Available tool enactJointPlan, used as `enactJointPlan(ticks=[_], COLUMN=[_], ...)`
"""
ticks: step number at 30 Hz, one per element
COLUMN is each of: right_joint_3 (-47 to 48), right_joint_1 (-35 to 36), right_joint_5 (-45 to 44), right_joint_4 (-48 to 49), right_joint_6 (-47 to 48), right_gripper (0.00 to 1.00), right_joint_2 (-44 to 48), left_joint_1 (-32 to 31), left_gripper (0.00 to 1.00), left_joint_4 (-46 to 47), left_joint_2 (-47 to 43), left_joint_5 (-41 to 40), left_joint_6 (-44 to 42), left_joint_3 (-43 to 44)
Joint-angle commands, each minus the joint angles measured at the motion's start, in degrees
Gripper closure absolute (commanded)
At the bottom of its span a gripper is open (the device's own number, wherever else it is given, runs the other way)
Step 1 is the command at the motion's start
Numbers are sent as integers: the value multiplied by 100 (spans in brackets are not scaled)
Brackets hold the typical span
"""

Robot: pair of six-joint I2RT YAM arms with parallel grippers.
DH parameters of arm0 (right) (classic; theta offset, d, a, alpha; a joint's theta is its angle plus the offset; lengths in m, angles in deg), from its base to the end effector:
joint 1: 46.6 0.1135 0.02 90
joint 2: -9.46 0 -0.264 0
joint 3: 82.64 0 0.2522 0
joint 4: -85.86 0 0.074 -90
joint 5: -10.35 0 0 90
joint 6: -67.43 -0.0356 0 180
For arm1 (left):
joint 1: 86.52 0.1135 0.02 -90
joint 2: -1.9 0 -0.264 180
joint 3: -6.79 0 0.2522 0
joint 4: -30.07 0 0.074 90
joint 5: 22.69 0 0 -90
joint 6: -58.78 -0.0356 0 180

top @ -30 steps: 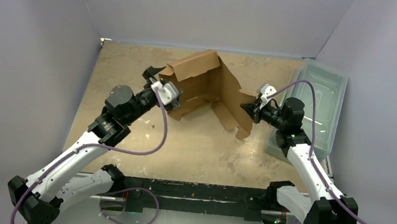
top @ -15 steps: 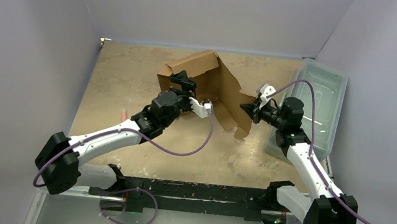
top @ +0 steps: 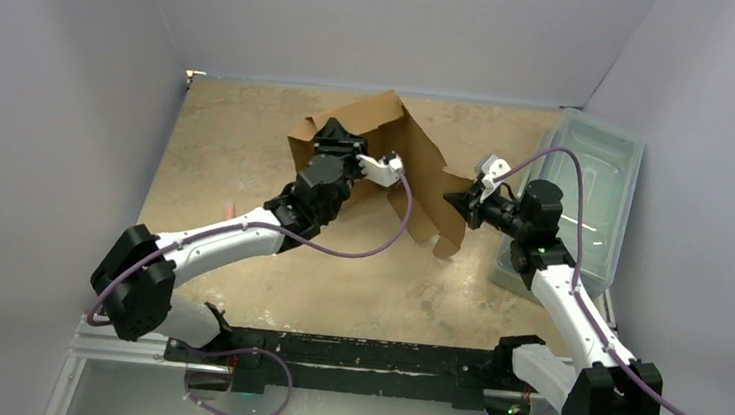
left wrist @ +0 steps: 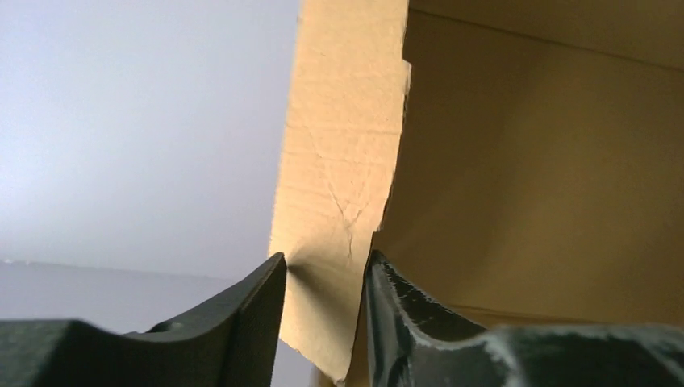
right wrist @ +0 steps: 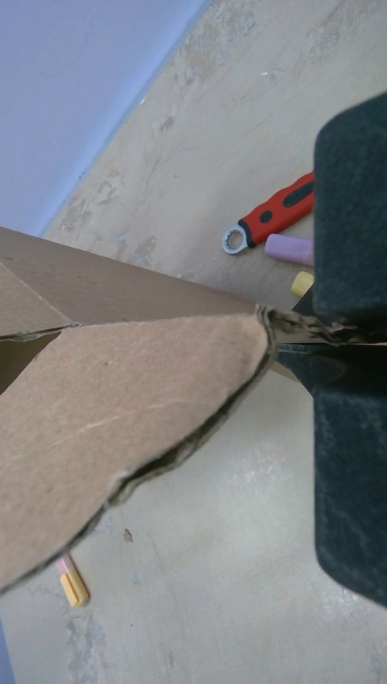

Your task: Fold the paper box

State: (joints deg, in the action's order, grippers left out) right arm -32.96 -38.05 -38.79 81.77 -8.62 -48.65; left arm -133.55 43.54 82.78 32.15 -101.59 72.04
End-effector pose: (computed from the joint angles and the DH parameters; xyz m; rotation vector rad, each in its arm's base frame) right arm 0.2225 0.0570 0.2788 -0.8277 1.5640 0.5668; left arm 0.2359 -0.2231 0.3023 1.1062 1.2402 0.8028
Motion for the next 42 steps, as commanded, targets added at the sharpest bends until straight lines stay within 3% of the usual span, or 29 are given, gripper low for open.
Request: enactJointPlan(ticks=[1, 3, 9, 15, 17, 24, 28, 32, 38, 42], right_joint_3=[266, 266, 266, 266, 259, 245, 205, 234, 288, 293], right_joint_1=[-13, -18, -16, -18, -18, -20, -5, -3, -3, -4], right_joint_5=[115, 121, 123, 136, 154, 483, 843, 592, 104, 81], right_joint_4=[79, 71, 61, 53, 49, 12, 26, 11, 5, -3], right_joint_6=[-8, -7, -3, 7, 6, 135, 165, 152, 95, 81], right_gripper=[100, 100, 100, 100, 100, 100, 100, 100, 100, 100], right_joint_2=[98, 98, 119, 159, 163, 230, 299, 270, 230, 205], left_joint_1=[-18, -10, 284, 1100, 1246, 1655, 1951, 2215, 2363, 2403], left_gripper=[65, 72, 81, 91, 99, 100, 100, 100, 95, 85], left_joint_4=[-583, -996, -2500, -4101, -4382, -5061, -5108, -4696, -3800, -3493], left_joint_2=[-293, -392, -420, -128, -3, 369, 408, 143, -358, -645], left_joint_5=[-221, -157, 503, 1906, 2123, 3149, 3666, 3881, 3196, 2842], left_joint_6=[1002, 1397, 2563, 3712, 3846, 4631, 5162, 5502, 5923, 6231], left_joint_3=[838, 1113, 2008, 2943, 3136, 3788, 3891, 3639, 3163, 2976])
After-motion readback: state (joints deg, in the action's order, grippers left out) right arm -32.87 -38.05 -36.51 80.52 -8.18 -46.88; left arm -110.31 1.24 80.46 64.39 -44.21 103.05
